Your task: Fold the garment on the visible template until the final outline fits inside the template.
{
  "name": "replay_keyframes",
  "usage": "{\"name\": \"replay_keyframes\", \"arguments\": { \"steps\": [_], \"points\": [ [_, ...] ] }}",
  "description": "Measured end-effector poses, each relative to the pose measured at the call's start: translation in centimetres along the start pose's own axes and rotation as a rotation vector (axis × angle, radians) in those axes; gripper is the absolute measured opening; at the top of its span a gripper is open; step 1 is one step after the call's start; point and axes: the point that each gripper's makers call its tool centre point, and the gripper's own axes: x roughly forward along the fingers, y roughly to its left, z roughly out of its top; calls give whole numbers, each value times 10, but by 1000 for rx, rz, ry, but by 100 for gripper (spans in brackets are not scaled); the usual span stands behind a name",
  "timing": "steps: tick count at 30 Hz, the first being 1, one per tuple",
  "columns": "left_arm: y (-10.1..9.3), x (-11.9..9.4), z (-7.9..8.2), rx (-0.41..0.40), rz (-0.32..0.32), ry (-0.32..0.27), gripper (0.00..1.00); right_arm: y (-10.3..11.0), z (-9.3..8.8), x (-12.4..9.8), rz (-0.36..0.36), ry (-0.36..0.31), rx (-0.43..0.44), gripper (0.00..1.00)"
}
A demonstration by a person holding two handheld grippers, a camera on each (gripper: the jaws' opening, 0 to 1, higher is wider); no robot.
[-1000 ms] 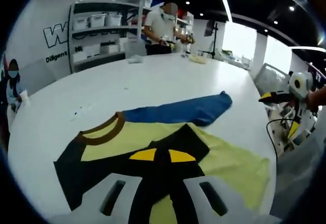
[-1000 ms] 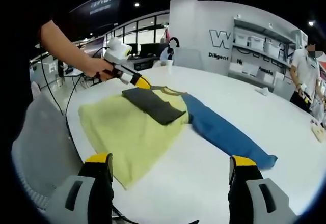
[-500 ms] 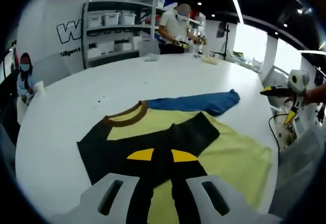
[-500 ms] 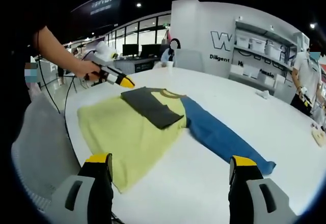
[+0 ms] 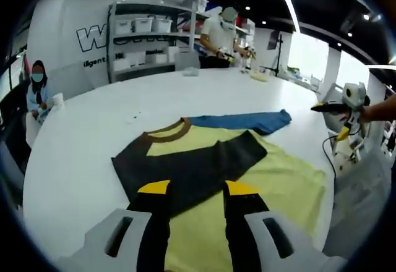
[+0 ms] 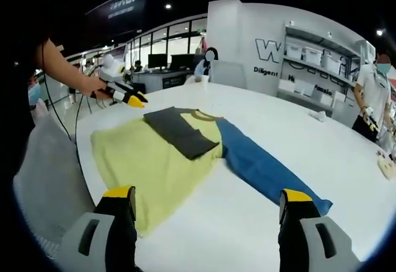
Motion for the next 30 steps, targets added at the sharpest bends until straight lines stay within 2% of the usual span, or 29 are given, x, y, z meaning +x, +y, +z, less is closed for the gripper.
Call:
{"name": "replay_keyframes", "arguments": {
  "steps": [3, 8, 12, 18, 30],
  "points": [
    [-1, -7, -4, -1, -8, -3, 49, -10, -1, 2, -19, 3, 12, 95],
    [-1, -23, -14, 49, 6, 12, 60, -29, -4, 6, -46, 8, 51, 92],
    [2, -33, -20, 35, 19, 6, 70, -47, -5, 8, -68, 10, 82, 90],
    [4, -44, -29, 50, 43, 28, 72, -74, -6, 12, -98, 23, 91, 88],
    [3, -58, -33, 39, 66, 17, 73, -117, -13, 17, -149, 49, 120, 85]
  ]
}}
